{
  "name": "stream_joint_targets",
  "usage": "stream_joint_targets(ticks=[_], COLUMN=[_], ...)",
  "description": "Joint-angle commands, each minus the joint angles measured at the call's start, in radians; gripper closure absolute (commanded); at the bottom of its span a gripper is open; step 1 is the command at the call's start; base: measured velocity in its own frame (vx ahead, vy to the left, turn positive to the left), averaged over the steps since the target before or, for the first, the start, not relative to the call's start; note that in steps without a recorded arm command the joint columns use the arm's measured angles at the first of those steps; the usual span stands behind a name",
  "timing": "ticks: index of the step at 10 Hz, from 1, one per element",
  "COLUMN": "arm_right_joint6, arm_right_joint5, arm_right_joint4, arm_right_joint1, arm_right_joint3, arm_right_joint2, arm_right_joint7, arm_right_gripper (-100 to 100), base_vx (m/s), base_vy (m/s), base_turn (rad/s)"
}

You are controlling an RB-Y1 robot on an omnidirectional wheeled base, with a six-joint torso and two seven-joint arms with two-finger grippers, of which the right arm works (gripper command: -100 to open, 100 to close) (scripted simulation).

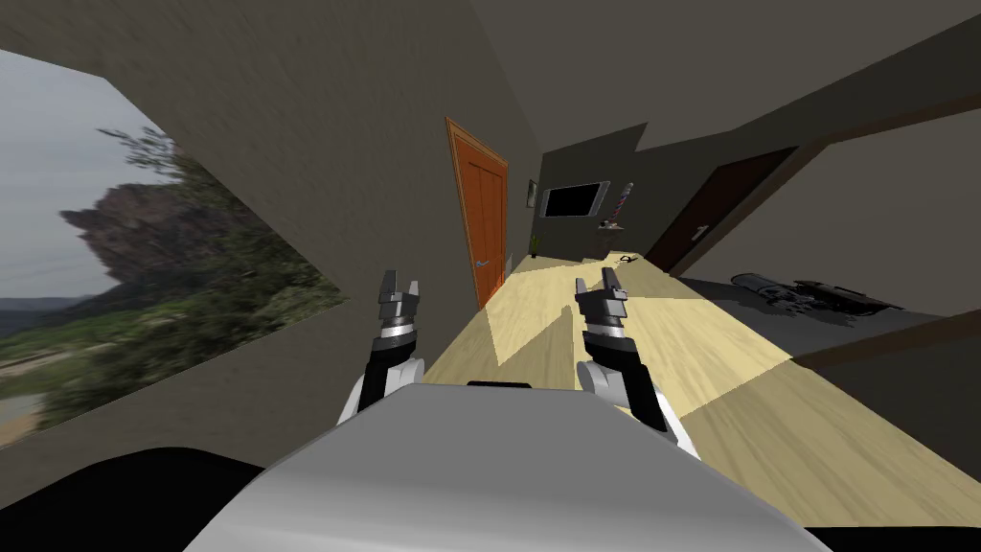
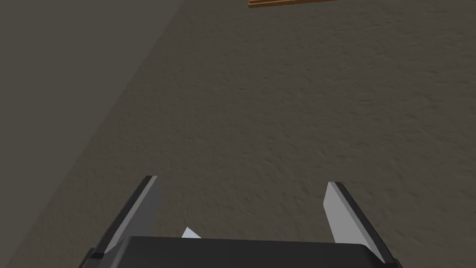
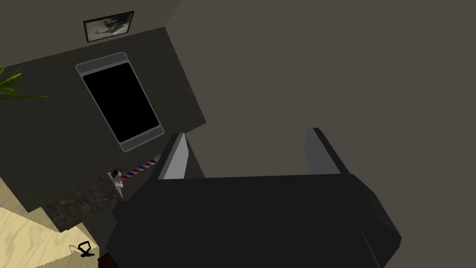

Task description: Pull the door open

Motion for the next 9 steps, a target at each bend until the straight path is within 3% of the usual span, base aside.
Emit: stream_joint_targets(ticks=[1, 9], arm_right_joint6=[-0.008, -0.053], arm_right_joint5=[-0.002, -0.015], arm_right_joint4=[0.029, 0.186], arm_right_joint1=[-0.009, -0.060], arm_right_joint3=[0.002, 0.013], arm_right_joint2=[-0.007, -0.037], arm_right_joint7=[0.000, 0.003], arm_right_gripper=[-100, -100], base_vx=[0.045, 0.112], base_vy=[-0.015, -0.033], base_turn=[0.137, 0.136])
